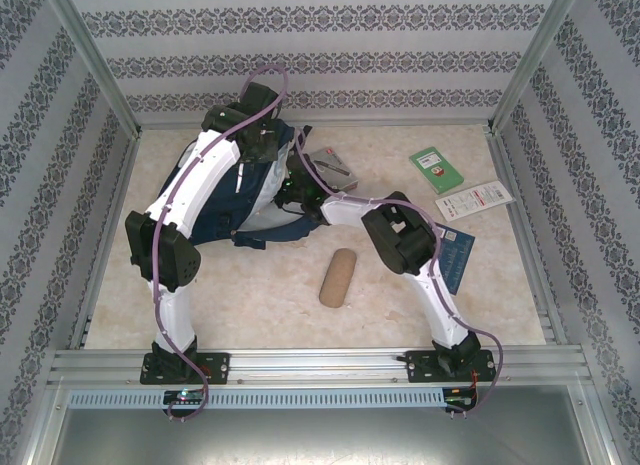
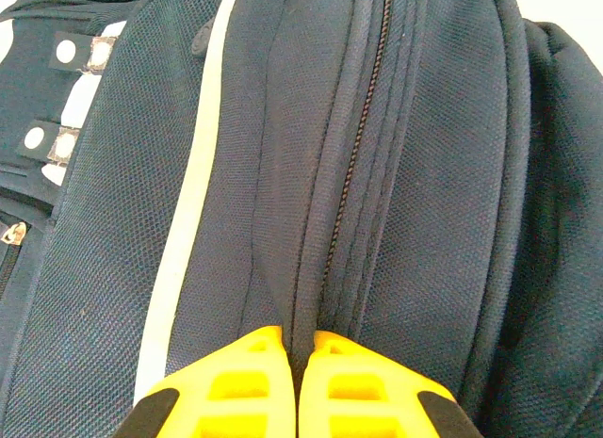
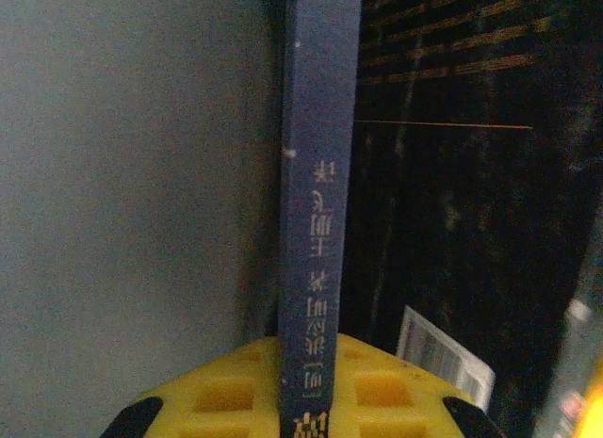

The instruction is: Pack the student bag

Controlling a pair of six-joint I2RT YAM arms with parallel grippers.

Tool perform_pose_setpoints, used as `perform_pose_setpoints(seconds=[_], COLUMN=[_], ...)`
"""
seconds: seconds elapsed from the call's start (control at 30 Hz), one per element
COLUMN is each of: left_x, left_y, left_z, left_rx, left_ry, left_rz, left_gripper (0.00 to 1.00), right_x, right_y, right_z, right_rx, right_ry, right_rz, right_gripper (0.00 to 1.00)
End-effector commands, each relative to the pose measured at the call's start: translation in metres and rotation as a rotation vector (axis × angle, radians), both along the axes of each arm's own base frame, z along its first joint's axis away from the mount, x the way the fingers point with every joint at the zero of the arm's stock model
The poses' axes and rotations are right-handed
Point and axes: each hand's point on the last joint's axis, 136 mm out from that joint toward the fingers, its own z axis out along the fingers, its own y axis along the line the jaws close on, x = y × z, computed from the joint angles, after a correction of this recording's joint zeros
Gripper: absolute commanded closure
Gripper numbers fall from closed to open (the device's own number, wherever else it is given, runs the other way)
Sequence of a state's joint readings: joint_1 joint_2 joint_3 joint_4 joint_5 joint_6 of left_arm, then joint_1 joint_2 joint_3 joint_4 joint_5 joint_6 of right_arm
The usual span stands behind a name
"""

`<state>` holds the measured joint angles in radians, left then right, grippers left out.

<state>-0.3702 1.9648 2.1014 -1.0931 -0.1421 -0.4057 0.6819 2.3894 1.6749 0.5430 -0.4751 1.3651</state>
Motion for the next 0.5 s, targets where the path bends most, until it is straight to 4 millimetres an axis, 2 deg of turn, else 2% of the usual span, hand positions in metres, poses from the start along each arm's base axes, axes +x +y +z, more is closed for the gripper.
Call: perform_pose_setpoints(seconds=[0.0, 0.07, 0.13, 0.3, 0.33, 0.47], left_x=[0.006, 0.005, 0.005, 0.006, 0.007, 0.006], left_y=[-0.002, 0.0, 0.004, 0.015, 0.016, 0.02], left_z=[0.045, 0.044, 0.044, 0.04, 0.04, 0.034], left_rx=[-0.091, -0.085, -0.081, -0.097, -0.1, -0.104], left_ry=[-0.128, -0.127, -0.127, -0.12, -0.122, -0.11], left_rz=[0.019, 0.018, 0.022, 0.044, 0.047, 0.05], left_gripper=[1.0, 1.0, 1.0, 1.0, 1.0, 1.0], right_x=[0.015, 0.013, 0.009, -0.004, -0.007, -0.019], right_y=[0.011, 0.014, 0.01, -0.009, -0.013, -0.029], right_z=[0.018, 0.018, 0.019, 0.015, 0.016, 0.013], right_rx=[0.054, 0.045, 0.013, -0.072, -0.084, -0.185], right_ry=[-0.036, -0.037, -0.043, -0.02, -0.017, -0.012], right_rz=[-0.036, -0.02, -0.023, -0.026, -0.029, -0.027], right_gripper=[0.83, 0.61, 0.46, 0.33, 0.27, 0.25])
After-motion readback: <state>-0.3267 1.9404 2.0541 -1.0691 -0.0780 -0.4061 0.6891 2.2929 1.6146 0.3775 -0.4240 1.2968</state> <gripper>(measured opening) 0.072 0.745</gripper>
